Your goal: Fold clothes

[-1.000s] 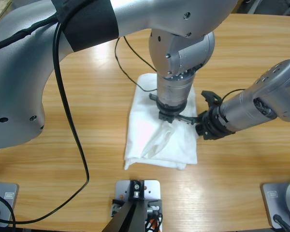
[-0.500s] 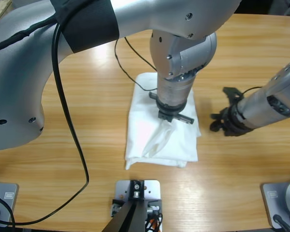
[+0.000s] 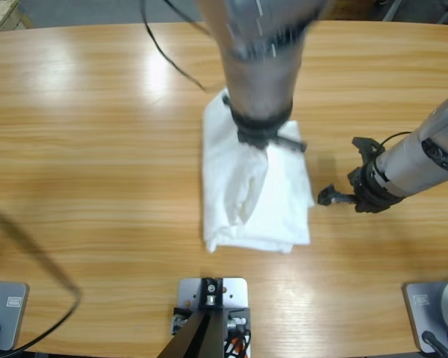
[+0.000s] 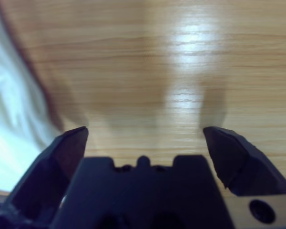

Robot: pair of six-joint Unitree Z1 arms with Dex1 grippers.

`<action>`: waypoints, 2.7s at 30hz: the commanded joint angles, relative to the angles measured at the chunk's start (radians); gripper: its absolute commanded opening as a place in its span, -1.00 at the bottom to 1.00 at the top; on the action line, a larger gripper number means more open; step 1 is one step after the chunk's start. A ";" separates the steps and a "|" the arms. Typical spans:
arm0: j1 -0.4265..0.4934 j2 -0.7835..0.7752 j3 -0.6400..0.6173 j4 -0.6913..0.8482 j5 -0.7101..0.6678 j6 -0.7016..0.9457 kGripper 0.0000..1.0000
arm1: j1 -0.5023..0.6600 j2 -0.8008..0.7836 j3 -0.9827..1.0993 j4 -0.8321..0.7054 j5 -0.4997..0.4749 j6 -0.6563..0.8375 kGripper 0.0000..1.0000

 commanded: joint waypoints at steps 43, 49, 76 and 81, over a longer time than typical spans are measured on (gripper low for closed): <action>-0.024 -0.175 0.466 -0.114 -0.117 -0.109 -1.00 | -0.013 0.077 0.011 -0.003 0.019 -0.030 1.00; -0.073 -0.085 0.342 -0.113 -0.155 -0.084 -1.00 | -0.013 0.082 0.011 -0.005 0.021 -0.030 1.00; -0.183 0.004 0.331 0.063 -0.155 -0.005 -1.00 | -0.013 0.099 0.010 -0.009 0.030 -0.030 1.00; -0.168 -0.007 0.393 0.068 -0.147 -0.041 -1.00 | -0.013 0.096 0.011 -0.009 0.031 -0.030 1.00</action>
